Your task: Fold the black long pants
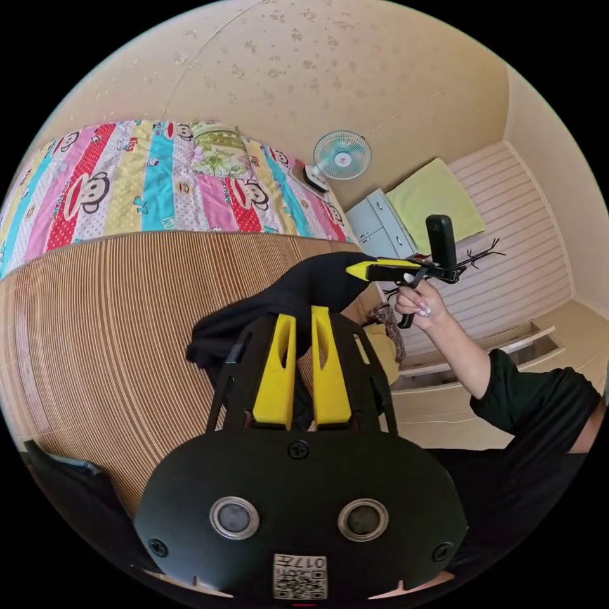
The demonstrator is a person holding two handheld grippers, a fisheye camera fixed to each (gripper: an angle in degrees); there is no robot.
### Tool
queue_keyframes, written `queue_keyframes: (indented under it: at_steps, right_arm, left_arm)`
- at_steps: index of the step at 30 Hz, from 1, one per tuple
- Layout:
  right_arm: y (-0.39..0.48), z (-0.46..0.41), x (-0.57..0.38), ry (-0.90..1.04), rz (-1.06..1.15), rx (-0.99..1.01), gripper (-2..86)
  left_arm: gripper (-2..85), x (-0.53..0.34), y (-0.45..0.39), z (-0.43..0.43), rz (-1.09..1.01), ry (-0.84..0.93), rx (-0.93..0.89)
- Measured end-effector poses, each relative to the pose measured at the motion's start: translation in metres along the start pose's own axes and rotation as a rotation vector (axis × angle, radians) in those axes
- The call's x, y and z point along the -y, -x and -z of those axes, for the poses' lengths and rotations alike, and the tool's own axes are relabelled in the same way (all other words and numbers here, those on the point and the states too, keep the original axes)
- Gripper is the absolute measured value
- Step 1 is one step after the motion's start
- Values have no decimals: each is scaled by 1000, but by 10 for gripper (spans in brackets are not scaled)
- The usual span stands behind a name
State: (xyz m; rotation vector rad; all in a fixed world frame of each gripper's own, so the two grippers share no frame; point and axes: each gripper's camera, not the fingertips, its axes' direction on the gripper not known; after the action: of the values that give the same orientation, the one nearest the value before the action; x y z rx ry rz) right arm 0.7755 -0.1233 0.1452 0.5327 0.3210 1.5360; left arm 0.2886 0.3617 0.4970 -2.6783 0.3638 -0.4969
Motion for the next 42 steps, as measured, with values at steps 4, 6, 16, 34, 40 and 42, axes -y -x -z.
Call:
queue_keyframes:
  at_steps: [4,6,16,34,40,42]
  right_arm:
    - [-35,-47,-50,44,-50,10,11]
    - [-62,-74,-94,68,-134,49,21]
    - [-183,-100,-188,92,-580,235,116]
    - [-368,-99,-33,109,-518,410,169]
    - [-380,-90,-105,145,-690,550,138]
    - [-370,-83,-122,138,-703,599,121]
  left_arm:
    - [49,-67,27,-72,112,57,-19]
    - [51,-99,37,-99,188,87,-50]
    - [125,-186,81,-131,525,58,-188]
    - [144,-78,83,-157,356,170,23]
    - [118,-151,58,-145,503,190,-81]
    - [105,-176,60,-135,594,186,-155]
